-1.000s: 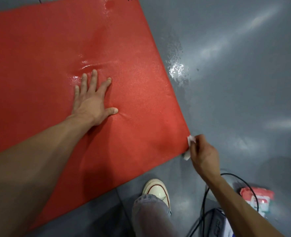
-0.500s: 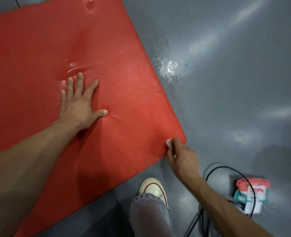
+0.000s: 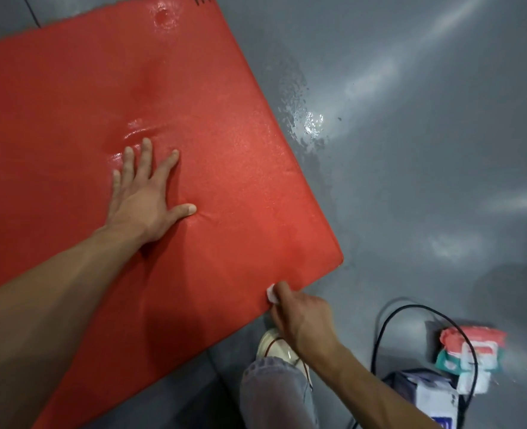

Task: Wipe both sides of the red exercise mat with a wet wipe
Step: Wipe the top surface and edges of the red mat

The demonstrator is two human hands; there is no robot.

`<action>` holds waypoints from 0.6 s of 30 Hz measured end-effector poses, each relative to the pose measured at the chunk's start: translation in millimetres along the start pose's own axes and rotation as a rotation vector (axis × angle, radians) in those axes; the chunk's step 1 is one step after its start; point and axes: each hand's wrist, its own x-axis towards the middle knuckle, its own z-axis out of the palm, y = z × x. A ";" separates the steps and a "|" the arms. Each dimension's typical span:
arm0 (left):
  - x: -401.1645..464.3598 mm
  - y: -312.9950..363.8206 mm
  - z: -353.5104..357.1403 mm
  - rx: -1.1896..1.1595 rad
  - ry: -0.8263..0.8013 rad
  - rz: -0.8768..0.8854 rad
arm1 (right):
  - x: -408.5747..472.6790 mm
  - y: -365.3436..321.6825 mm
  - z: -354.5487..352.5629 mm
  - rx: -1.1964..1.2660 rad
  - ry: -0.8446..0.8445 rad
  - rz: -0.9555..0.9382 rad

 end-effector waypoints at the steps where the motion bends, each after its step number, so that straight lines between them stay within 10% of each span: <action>1: 0.2 0.3 1.0 0.000 -0.001 0.002 | 1.9 10.3 -2.7 0.023 -0.005 0.041; 5: 0.0 -1.0 2.9 0.010 0.005 0.001 | 17.9 60.6 -26.8 0.102 0.119 0.411; 9: 0.5 -1.0 2.8 0.001 0.006 0.004 | 19.8 51.3 -27.1 0.040 0.043 0.126; 13: -0.1 -0.1 3.5 0.002 0.000 0.000 | 52.6 86.8 -54.6 0.283 0.302 0.445; 18: 0.4 1.2 3.9 0.008 0.005 0.005 | 95.0 92.2 -68.7 0.289 0.383 0.355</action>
